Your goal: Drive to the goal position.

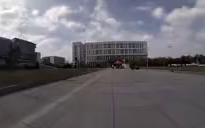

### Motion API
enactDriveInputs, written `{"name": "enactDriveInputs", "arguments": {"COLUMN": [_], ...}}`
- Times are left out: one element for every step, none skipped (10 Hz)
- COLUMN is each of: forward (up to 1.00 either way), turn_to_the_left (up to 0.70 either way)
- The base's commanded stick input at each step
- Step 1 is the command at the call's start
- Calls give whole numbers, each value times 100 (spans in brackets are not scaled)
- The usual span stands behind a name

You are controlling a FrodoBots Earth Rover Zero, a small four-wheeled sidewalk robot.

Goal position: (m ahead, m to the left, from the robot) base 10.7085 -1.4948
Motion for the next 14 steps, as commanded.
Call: {"name": "enactDriveInputs", "arguments": {"forward": [100, 100, 100, 100, 100, 100, 100, 100, 100, 100, 100, 100, 100, 100], "turn_to_the_left": [-21, 2, 2, 2, 2, 2, 2, 2, 2, 2, 2, 2, 2, 2]}}
